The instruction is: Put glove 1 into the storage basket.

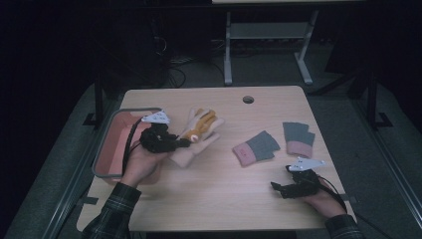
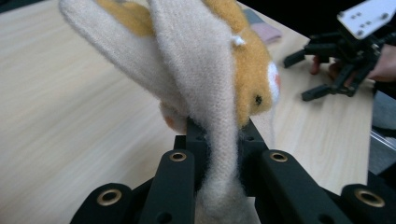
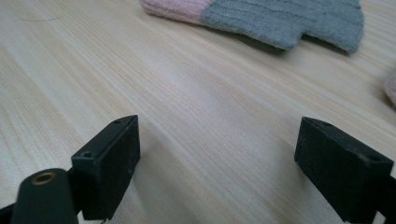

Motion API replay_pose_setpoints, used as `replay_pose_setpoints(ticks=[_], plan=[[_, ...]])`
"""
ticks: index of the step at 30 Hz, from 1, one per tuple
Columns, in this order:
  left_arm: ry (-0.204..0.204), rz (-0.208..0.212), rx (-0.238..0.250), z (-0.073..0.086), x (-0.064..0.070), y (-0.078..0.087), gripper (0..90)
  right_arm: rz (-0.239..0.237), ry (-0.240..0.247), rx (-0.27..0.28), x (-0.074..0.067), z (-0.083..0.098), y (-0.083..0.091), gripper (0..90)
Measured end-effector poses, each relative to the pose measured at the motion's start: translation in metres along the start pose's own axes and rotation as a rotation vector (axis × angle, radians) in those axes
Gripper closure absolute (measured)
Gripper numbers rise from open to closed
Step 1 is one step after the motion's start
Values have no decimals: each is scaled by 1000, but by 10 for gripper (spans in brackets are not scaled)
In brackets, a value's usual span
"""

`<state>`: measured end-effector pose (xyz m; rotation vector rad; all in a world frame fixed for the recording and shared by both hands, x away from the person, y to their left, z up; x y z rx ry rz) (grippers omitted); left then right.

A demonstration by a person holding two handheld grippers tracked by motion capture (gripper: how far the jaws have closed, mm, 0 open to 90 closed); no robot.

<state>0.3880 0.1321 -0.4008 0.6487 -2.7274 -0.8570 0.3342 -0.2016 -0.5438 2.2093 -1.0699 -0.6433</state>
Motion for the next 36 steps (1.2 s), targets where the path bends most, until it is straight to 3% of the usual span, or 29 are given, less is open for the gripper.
replay_pose_setpoints(ticks=[9, 19, 24, 31, 36], plan=[[61, -104, 29, 13, -35, 41, 798, 0, -1, -1, 0, 0, 0, 137], [122, -192, 52, 30, -63, 76, 797, 0, -1, 0, 0, 0, 0, 137], [175, -258, 46, 49, -83, 97, 797, 0, -1, 0, 0, 0, 0, 137], [250, -307, 8, 76, -100, 104, 796, 2, -2, -2, 0, 0, 0, 137], [307, -325, -68, 99, -109, 96, 795, 2, -4, -1, 0, 0, 0, 137]])
Point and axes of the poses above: each handheld gripper's, and its own axes: y roughly backward along the jaws, z roughly out of its underside, x roughly to its right, the point moved 9 cm from there along -y, roughly forward along the jaws, and after that the axes turned 10 degrees about -y, right-handed, at the moved point
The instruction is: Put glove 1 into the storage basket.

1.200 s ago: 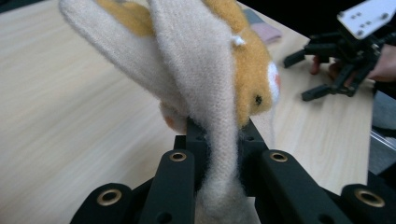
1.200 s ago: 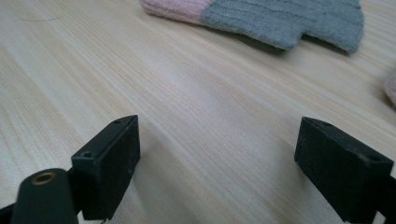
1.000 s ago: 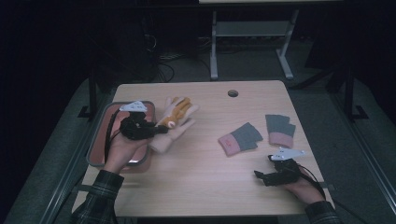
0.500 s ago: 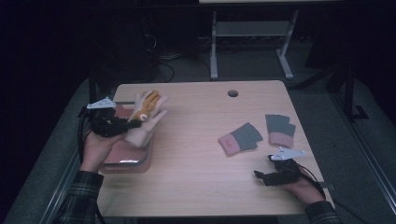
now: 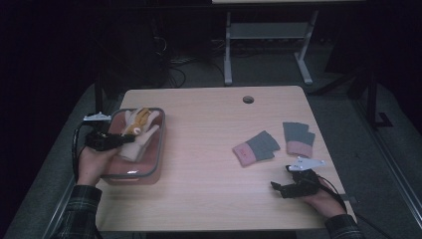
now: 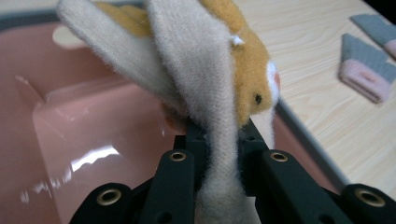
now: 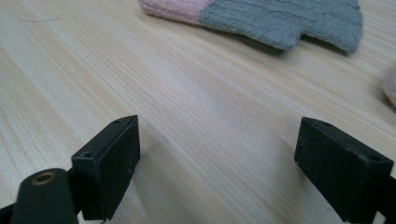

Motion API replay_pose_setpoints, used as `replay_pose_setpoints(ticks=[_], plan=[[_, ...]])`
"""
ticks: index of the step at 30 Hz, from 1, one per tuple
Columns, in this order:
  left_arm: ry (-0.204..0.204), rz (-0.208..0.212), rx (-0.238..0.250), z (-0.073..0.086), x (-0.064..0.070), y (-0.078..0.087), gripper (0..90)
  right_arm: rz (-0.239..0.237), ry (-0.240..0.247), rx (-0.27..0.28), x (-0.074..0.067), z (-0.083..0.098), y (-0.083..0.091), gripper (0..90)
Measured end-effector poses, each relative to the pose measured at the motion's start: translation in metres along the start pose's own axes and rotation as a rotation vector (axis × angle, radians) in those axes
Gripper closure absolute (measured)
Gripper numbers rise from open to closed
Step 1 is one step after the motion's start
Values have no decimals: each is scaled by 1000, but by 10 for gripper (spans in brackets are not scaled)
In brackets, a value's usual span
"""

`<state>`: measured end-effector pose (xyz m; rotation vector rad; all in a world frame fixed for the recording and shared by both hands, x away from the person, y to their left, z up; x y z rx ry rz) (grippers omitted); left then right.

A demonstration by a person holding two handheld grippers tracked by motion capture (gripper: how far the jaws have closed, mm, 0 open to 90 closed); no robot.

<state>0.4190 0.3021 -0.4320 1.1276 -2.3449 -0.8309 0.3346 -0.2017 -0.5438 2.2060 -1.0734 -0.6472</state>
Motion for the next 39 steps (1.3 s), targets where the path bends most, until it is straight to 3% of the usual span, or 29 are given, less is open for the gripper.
replay_pose_setpoints(ticks=[8, 9, 17, 20, 24, 25, 26, 28, 33, 39], plan=[[31, -19, -90, 14, -7, -15, 787, 0, 0, 0, 0, 0, 0, 137], [41, -18, -120, 18, -8, -20, 784, 0, 0, 0, 0, 0, 0, 137], [32, -38, -246, 24, -10, -35, 736, 0, 0, 0, 0, 0, 0, 137], [50, -37, -287, 27, -10, -39, 649, 0, 0, 0, 0, 0, 0, 137], [56, -30, -366, 36, -11, -44, 465, 0, 0, 0, 0, 0, 0, 137], [56, -30, -366, 36, -11, -44, 407, 0, 0, 0, 0, 0, 0, 137], [47, -54, -381, 39, -12, -45, 355, 0, 1, 0, 0, 0, 0, 137], [46, -77, -387, 40, -15, -43, 272, 0, 0, 0, 0, 0, 0, 137], [29, -99, -341, 34, -16, -35, 177, 0, 0, 0, 0, 0, 0, 137], [-14, -100, -252, 15, -12, -20, 166, 0, 0, 0, 0, 0, 0, 137]])
Point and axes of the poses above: each handheld gripper's, and its own axes: y roughly backward along the jaws, z roughly out of its underside, x roughly to its right, the point moved 9 cm from there along -y, roughly forward along the jaws, and after that the axes turned 10 degrees about -y, right-handed, at the moved point
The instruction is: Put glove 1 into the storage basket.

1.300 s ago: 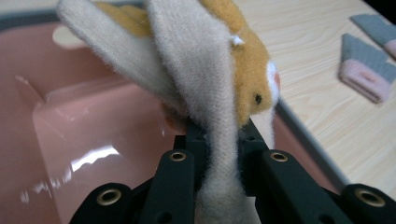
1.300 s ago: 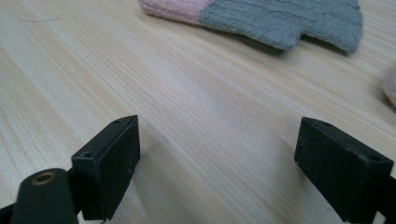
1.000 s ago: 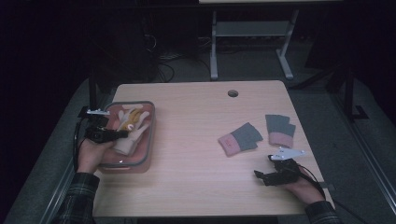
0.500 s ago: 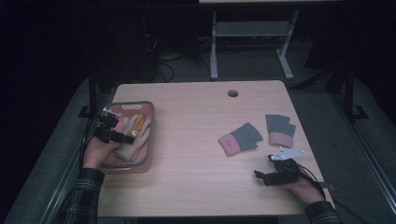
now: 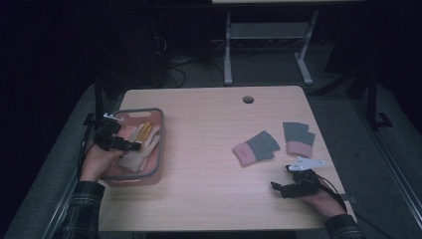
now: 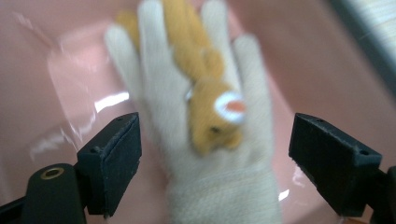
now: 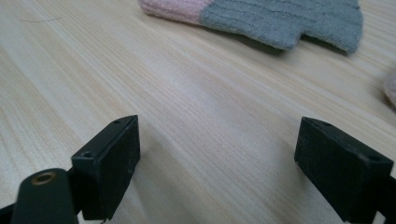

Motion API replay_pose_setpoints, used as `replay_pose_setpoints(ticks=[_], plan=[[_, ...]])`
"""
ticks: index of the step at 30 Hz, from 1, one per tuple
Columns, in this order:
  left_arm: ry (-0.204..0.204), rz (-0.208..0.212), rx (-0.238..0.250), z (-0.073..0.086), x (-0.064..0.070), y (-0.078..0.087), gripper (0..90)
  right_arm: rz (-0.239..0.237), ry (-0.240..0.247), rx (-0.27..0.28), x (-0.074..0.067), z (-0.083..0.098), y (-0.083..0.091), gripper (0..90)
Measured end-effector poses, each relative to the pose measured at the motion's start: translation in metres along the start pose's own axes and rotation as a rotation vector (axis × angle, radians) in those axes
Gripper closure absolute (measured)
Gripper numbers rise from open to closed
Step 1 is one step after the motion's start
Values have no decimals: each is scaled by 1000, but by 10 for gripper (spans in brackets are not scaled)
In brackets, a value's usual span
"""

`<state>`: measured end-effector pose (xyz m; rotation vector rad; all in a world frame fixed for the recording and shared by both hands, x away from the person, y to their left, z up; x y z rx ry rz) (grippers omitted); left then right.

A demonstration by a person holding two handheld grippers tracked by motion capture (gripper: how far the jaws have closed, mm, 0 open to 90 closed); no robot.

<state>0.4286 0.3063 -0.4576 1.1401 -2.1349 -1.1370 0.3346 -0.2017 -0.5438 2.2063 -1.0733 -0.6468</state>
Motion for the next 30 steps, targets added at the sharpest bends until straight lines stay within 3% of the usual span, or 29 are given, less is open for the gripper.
replay_pose_setpoints(ticks=[7, 11, 12, 13, 14, 17, 18, 19, 21, 25, 26, 30], plan=[[-41, 21, 80, -17, 20, 18, 166, 1, -1, 2, 0, -1, -1, 137], [-77, 63, 136, -29, 48, 23, 166, 1, 0, 2, 0, -1, -1, 137], [-77, 63, 136, -29, 48, 23, 166, 1, -1, 2, 0, -1, -1, 137], [-99, 89, 155, -33, 62, 22, 166, 1, -1, 2, 0, -1, -1, 137], [-99, 89, 155, -33, 62, 22, 166, 1, -1, 2, 0, -1, -1, 137], [-129, 122, 178, -38, 82, 20, 166, 1, 0, 2, 0, -1, -1, 137], [-143, 148, 186, -41, 96, 18, 166, 1, -1, 2, 0, -1, -1, 137], [-143, 148, 186, -41, 96, 18, 166, 1, -1, 2, 0, -1, -1, 137], [-171, 181, 194, -44, 115, 13, 166, 2, -1, 2, 0, -1, -1, 135], [-192, 202, 197, -45, 132, 7, 166, 2, -1, 2, 0, -1, -1, 134], [-203, 222, 206, -46, 145, 4, 166, 3, -1, -1, 0, -1, -1, 133], [-247, 245, 214, -45, 166, -3, 167, 3, -3, -2, 0, -1, -1, 130]])
Point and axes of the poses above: each handheld gripper's, and its own axes: y roughly backward along the jaws, z roughly out of its underside, x roughly to its right, the point moved 9 cm from there along -y, roughly forward along the jaws, and after that the axes turned 10 degrees about -y, right-handed, at the moved point
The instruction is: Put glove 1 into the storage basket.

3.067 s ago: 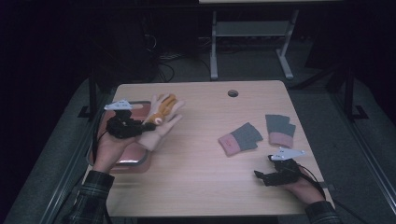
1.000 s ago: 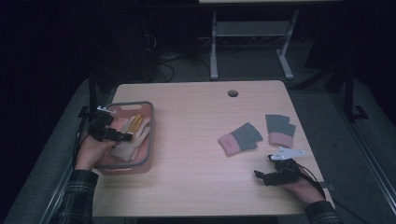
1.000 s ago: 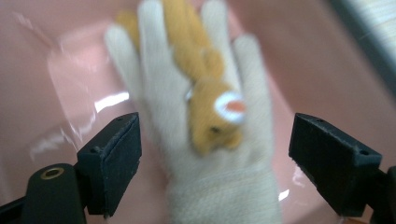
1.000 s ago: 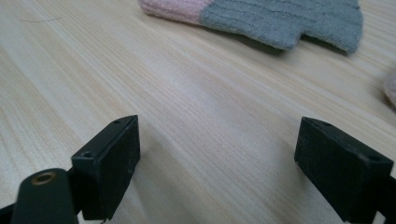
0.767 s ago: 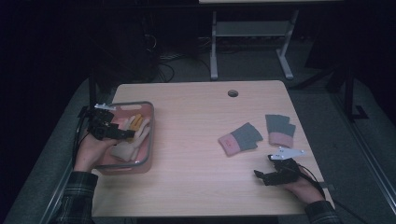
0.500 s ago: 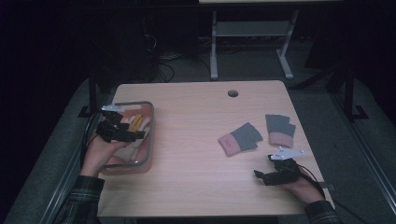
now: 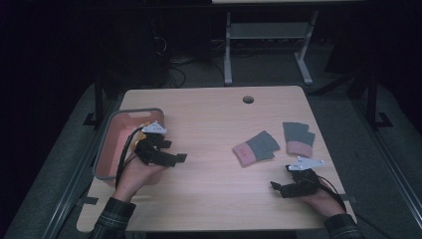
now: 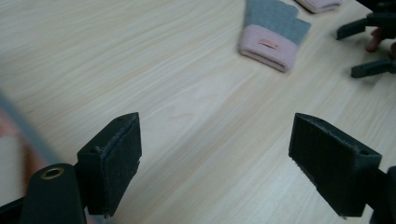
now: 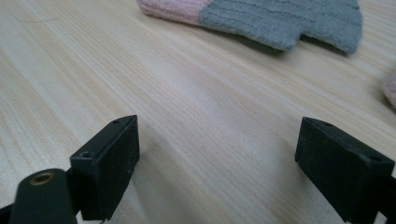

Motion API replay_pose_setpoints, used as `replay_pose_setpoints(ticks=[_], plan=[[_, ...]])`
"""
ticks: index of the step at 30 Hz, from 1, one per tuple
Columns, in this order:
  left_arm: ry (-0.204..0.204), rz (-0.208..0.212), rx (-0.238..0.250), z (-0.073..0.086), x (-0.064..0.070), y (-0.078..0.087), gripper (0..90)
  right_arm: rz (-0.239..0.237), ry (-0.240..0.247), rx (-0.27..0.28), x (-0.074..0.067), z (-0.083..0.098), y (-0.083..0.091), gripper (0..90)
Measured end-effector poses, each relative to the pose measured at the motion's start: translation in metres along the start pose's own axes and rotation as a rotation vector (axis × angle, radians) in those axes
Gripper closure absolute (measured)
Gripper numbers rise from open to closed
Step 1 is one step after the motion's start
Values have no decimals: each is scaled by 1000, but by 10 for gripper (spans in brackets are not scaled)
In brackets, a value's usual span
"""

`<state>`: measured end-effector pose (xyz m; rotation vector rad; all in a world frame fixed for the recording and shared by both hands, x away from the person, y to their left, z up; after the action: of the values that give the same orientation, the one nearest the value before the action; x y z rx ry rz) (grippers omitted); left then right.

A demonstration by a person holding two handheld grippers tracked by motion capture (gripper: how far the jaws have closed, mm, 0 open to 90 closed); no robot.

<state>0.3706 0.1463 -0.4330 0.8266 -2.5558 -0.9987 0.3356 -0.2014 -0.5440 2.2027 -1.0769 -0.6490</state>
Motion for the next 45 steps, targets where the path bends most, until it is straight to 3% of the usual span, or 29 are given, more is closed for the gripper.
replay_pose_setpoints(ticks=[8, 16, 20, 22, 25, 29, 33, 34, 38, 42, 43, 44, 45], plan=[[-60, 51, -20, 6, 36, -28, 167, 0, 0, 0, 0, 0, -1, 122], [-107, 65, -35, 21, 63, -52, 166, 10, -7, -4, 1, 0, -1, 99], [-123, 69, -40, 26, 68, -58, 166, 11, -8, -4, 1, -1, -2, 99], [-152, 63, -41, 33, 70, -66, 166, 12, -8, -3, 1, -1, -2, 99], [-174, 41, -77, 45, 69, -77, 166, 11, -8, -4, 1, -1, -1, 99], [-178, 45, -118, 59, 69, -89, 166, 11, -7, -4, 1, -1, -2, 98], [-221, 30, -104, 60, 69, -91, 154, 17, -13, -17, 1, -4, -4, 100], [-250, 19, -80, 62, 69, -92, 151, 19, -8, -23, 1, -5, -5, 111], [-269, 40, -4, 64, 68, -93, 121, 8, -10, -37, -3, -8, -1, 209], [-282, 44, -5, 65, 67, -92, 122, -12, -27, -2, -5, -20, 3, 411], [-282, 44, -5, 65, 67, -92, 122, -12, -27, -2, -5, -20, 3, 411], [-281, 45, -5, 65, 68, -92, 122, -19, -30, 11, -7, -28, 3, 542], [-280, 45, -6, 65, 68, -92, 122, -28, -23, 20, -7, -33, 2, 612]])
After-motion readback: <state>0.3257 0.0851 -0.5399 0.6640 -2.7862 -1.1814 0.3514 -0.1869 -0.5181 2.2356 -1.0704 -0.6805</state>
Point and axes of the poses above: each handheld gripper's, and its own axes: y roughly backward along the jaws, z roughly out of its underside, x roughly to its right, the point moved 9 cm from there along -y, roughly forward along the jaws, and after that the axes turned 10 degrees about -y, right-handed, at the moved point
